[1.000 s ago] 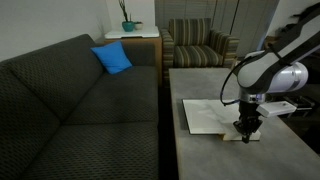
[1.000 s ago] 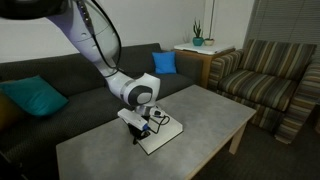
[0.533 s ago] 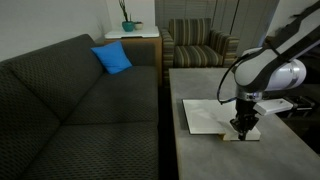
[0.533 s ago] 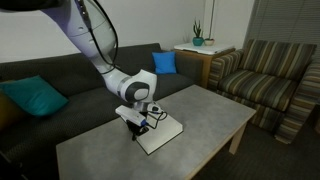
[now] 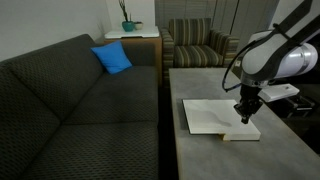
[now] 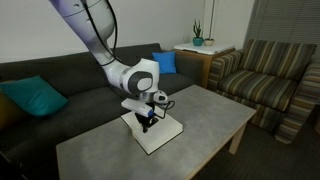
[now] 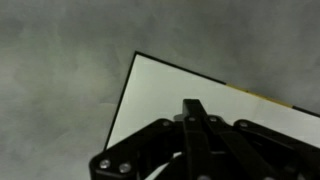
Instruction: Open the front cover of the book then move the book forward and slightly to the left
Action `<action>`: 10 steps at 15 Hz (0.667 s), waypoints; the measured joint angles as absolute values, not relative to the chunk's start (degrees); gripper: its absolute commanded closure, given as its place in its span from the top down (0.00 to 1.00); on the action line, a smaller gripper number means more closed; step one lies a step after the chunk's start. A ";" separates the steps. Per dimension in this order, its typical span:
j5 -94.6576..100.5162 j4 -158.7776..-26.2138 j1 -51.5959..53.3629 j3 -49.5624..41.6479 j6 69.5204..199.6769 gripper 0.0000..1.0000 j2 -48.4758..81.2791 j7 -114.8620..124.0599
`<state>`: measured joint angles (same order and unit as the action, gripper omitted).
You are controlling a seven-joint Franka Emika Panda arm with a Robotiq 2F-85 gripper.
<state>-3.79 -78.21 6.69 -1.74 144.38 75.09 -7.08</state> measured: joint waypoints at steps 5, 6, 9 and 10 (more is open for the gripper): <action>-3.22 -77.55 3.25 -3.57 146.44 0.00 75.81 -5.12; -3.18 -77.07 2.51 -3.87 146.63 0.00 76.20 -4.83; -3.08 -74.40 1.34 -5.29 148.11 0.00 78.50 -2.74; -3.08 -73.31 1.15 -5.69 148.68 0.00 79.57 -1.85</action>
<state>-3.08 -73.31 1.15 -5.69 148.68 79.57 -1.85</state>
